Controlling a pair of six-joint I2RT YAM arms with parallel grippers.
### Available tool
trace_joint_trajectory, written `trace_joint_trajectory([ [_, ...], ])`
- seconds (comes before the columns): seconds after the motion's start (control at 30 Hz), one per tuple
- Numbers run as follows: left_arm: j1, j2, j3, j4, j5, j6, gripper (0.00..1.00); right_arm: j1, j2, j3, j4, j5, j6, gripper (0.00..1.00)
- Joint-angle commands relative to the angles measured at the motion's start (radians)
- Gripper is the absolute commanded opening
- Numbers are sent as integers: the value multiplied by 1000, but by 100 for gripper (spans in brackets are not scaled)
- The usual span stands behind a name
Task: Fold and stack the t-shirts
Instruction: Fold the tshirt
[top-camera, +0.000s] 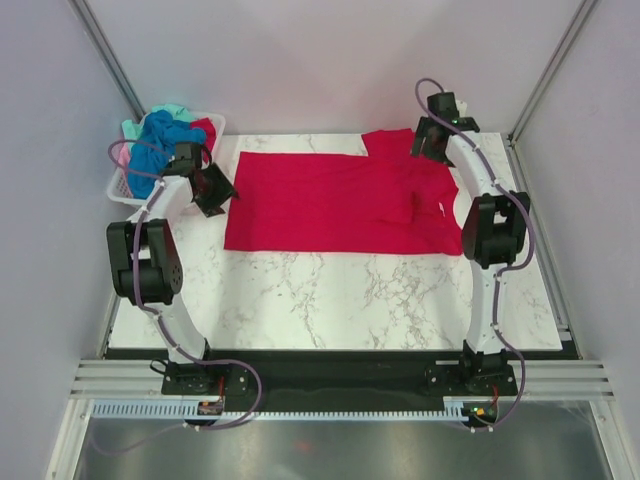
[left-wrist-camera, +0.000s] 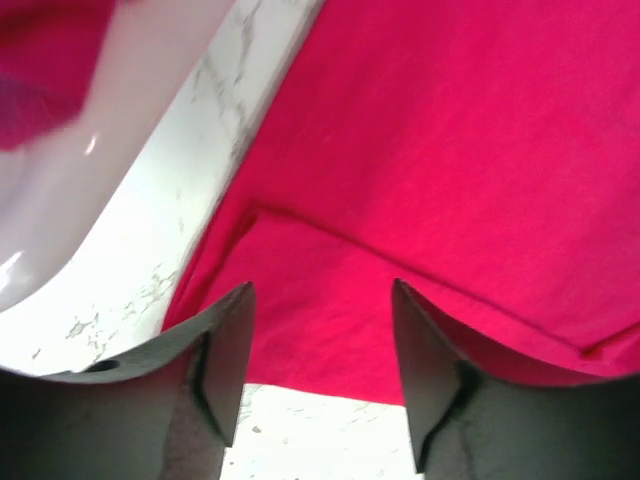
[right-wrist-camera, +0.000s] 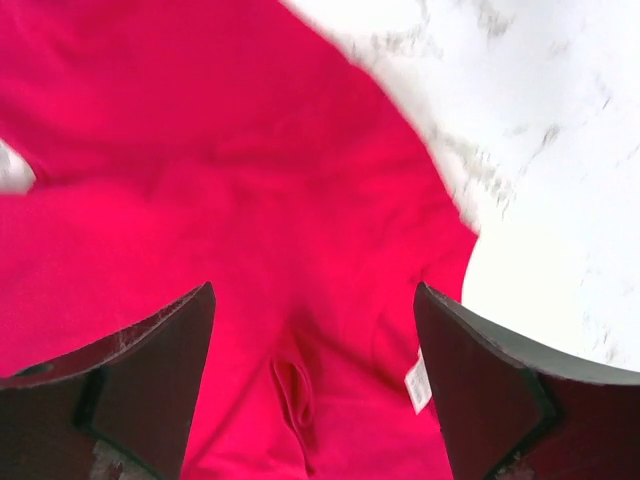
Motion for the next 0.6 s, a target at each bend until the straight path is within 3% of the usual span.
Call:
trace_joint_trajectory([
  [0.0,5,-72,87,-30,45,14,66,-39,33,188,-122,-54,-26,88],
  [0.07,3,-139,53,-31,32,28,67,-54,-60,100,-95,-54,-26,90],
  [0.17,3,-211,-58,-24,21,37,67,-94,-278,-256,54,-120,7,91],
  [0.2,3,-260,-98,2,24,36,66,-111,-331,-448,91,-154,21,91],
  [0.3,3,-346,-272,111,58,24,66,-183,-526,-788,237,-302,70,91],
  [0.47,6,-401,-464,228,79,-7,66,-232,-714,-1117,364,-398,82,86],
  [0.57,5,-398,-510,269,70,-24,65,-256,-717,-1159,390,-421,73,82],
])
